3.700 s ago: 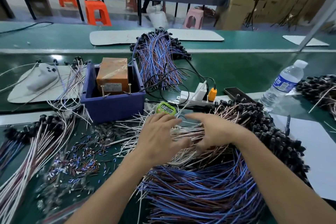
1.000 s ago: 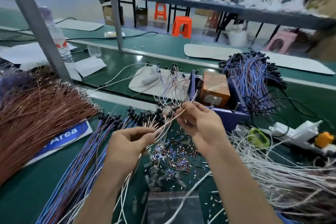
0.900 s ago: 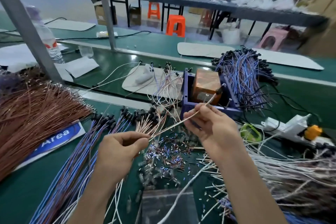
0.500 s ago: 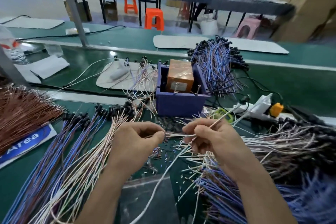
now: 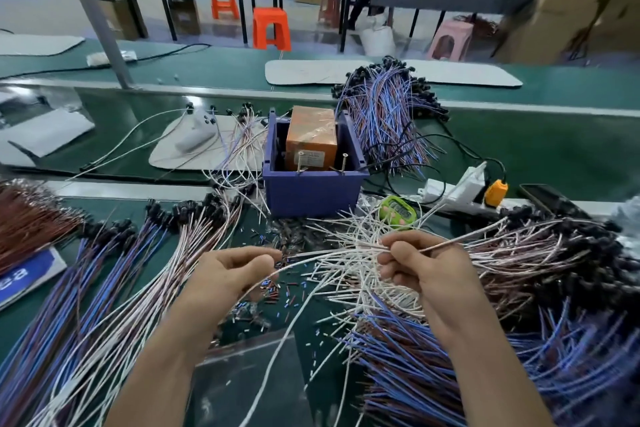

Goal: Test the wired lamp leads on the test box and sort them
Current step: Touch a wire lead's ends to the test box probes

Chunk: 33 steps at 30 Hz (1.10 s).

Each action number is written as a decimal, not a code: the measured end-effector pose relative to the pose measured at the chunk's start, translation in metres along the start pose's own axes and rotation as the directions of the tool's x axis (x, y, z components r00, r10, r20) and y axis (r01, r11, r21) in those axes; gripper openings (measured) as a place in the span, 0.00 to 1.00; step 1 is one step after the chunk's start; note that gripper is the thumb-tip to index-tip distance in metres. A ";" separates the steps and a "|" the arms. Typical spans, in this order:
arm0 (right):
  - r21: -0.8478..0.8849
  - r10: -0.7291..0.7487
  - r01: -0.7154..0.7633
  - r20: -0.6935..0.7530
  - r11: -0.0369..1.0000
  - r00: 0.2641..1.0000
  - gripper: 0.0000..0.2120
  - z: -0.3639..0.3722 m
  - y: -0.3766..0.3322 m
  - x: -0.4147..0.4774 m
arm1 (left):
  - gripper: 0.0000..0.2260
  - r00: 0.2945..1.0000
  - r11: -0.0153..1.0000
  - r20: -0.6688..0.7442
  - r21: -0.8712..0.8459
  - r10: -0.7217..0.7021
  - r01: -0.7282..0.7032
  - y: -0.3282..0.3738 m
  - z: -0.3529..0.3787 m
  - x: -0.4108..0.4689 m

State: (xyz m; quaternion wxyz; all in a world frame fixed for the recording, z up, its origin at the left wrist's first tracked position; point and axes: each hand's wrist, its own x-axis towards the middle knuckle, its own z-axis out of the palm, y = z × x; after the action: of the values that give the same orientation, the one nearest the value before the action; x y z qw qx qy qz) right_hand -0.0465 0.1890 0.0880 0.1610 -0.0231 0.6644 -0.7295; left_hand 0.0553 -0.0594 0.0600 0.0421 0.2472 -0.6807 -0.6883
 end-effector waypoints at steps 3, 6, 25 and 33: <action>0.027 0.009 -0.008 -0.043 1.000 0.999 0.08 -0.006 0.002 0.005 | 0.11 0.995 0.998 0.104 0.058 0.006 -0.012 -0.004 -0.016 -0.003; 0.043 0.016 -0.012 -0.080 0.999 0.997 0.09 -0.011 0.004 0.009 | 0.10 0.995 0.998 0.097 0.068 -0.004 -0.003 -0.008 -0.031 -0.001; 0.317 0.052 -0.017 -0.101 0.948 0.994 0.08 -0.017 0.000 0.017 | 0.09 0.872 0.997 -0.487 -0.014 0.057 -0.073 -0.011 -0.017 0.015; 0.409 0.103 -0.084 -0.025 0.909 0.994 0.08 0.010 0.008 0.012 | 0.20 1.000 0.924 -0.004 -0.383 0.022 -0.022 0.005 0.035 0.007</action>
State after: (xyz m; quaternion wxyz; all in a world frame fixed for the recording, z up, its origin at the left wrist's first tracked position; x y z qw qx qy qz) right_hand -0.0539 0.1760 0.0796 0.1818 0.0596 0.5018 -0.8435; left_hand 0.0337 -0.0306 0.0613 0.0974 0.2264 -0.5360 -0.8074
